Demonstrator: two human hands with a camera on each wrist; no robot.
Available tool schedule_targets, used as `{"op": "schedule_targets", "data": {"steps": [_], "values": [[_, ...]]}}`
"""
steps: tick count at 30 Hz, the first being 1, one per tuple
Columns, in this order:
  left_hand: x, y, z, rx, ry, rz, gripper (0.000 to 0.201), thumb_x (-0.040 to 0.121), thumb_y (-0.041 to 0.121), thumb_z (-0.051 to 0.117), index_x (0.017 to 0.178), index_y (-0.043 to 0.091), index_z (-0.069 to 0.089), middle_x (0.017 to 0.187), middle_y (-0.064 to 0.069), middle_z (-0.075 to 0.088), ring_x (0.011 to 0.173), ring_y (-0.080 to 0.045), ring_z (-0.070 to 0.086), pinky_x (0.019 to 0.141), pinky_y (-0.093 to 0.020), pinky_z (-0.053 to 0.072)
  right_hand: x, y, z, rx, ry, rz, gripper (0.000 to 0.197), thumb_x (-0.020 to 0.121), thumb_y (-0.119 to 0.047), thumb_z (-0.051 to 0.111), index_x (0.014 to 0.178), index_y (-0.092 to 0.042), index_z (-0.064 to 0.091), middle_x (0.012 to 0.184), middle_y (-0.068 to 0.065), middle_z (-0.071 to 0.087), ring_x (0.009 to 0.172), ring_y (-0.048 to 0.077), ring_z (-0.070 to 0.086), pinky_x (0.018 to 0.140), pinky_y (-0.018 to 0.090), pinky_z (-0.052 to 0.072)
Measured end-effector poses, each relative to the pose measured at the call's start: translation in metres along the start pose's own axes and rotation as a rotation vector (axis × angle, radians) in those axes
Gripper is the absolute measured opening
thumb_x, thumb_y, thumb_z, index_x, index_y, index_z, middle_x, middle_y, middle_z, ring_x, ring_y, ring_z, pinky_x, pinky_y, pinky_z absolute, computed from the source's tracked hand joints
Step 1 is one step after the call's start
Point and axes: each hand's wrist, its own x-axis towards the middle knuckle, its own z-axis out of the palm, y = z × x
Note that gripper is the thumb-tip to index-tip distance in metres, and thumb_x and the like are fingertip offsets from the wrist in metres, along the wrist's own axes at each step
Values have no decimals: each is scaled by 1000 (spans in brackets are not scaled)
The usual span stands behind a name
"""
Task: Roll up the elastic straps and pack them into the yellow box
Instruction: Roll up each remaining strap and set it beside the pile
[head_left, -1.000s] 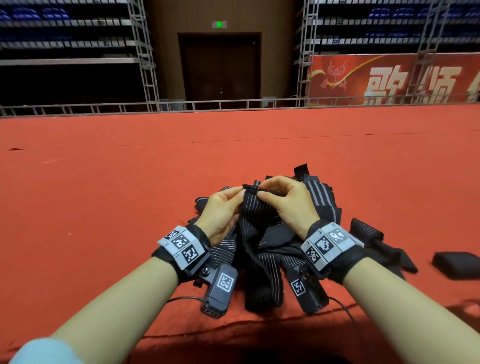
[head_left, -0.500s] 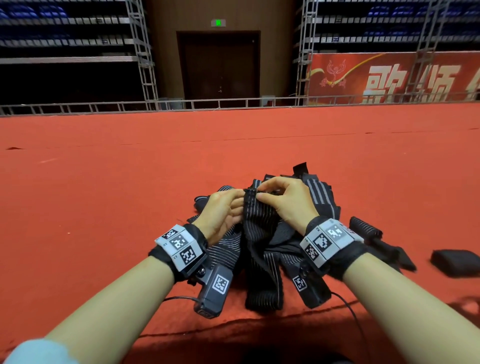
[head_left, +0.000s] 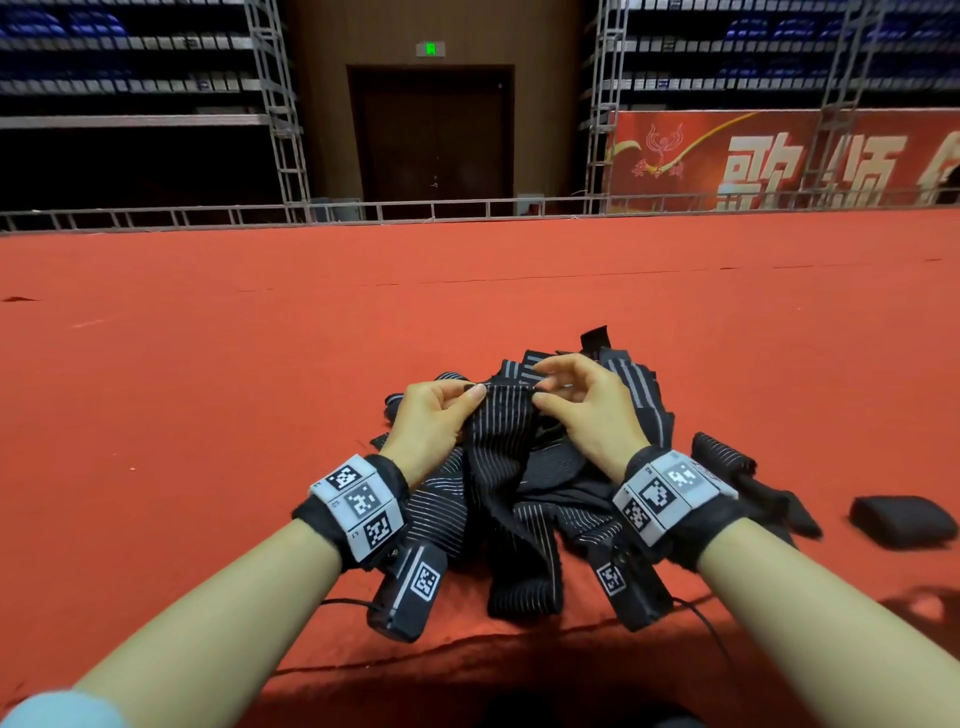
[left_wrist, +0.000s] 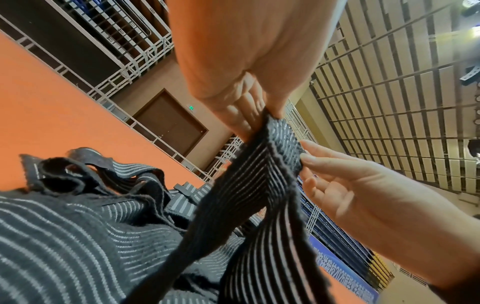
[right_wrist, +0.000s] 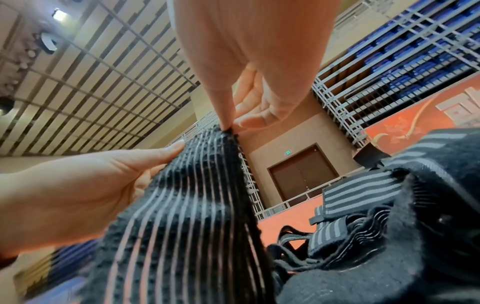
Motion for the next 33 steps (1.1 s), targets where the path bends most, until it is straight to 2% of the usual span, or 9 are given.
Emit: {"op": "schedule_targets", "data": {"steps": [6,9,12,16,20,24,28,30,33], "values": [[-4,11,-6,61,18,64,18,97,14,55,92,9,71,85,-5,74,77,-12,68,72,-29,56,4,-10,2,-5,-160,122,18,95,-24,59,112,-24,66,108,-8,66,100,7,61,85,24,48],[-4,23,-11,99,59,114,21,97,16,55,97,0,70,88,-11,73,79,-14,66,73,-34,53,0,-30,4,11,-268,62,13,98,-26,53,101,-23,65,93,-13,68,86,-1,62,75,18,46],[-6,46,-14,120,136,220,16,96,15,56,91,6,68,80,0,70,71,-2,63,67,-21,50,2,-57,6,-77,-181,-77,15,96,-26,56,83,-25,62,71,-10,65,67,6,60,66,30,51],[-6,94,-21,86,187,294,18,98,20,53,98,9,67,83,0,71,73,-4,66,66,-19,52,11,-111,3,-58,-111,-167,18,97,-21,56,80,-24,62,67,-9,63,60,5,57,57,23,48],[-13,131,-28,97,140,310,31,104,25,40,107,6,64,89,-1,68,76,-6,63,66,-17,50,21,-159,-1,-68,-41,-247,17,92,-31,57,81,-21,64,71,1,67,67,17,64,64,41,55],[-26,146,-27,106,106,397,31,106,25,29,114,17,58,103,5,65,94,-5,62,84,-21,49,20,-182,-1,6,-57,-286,29,91,-37,50,92,-11,63,89,13,69,84,28,66,78,49,52],[-33,136,-11,13,142,330,27,105,29,29,118,18,50,111,3,61,105,-8,59,95,-28,47,6,-167,10,220,-233,-144,7,102,-22,44,107,-16,44,101,-3,58,93,7,59,90,30,49],[-36,117,-6,49,137,240,29,104,36,29,116,17,48,114,-3,61,109,-16,59,98,-39,47,0,-147,14,263,-286,-28,18,101,-24,47,112,-13,38,105,0,57,96,9,60,90,31,50],[-40,78,-2,187,145,137,35,103,40,30,108,8,43,106,-11,61,98,-21,60,86,-43,49,-8,-104,18,152,-328,111,37,97,-31,53,123,-9,38,114,5,61,103,18,64,91,40,53]]}}
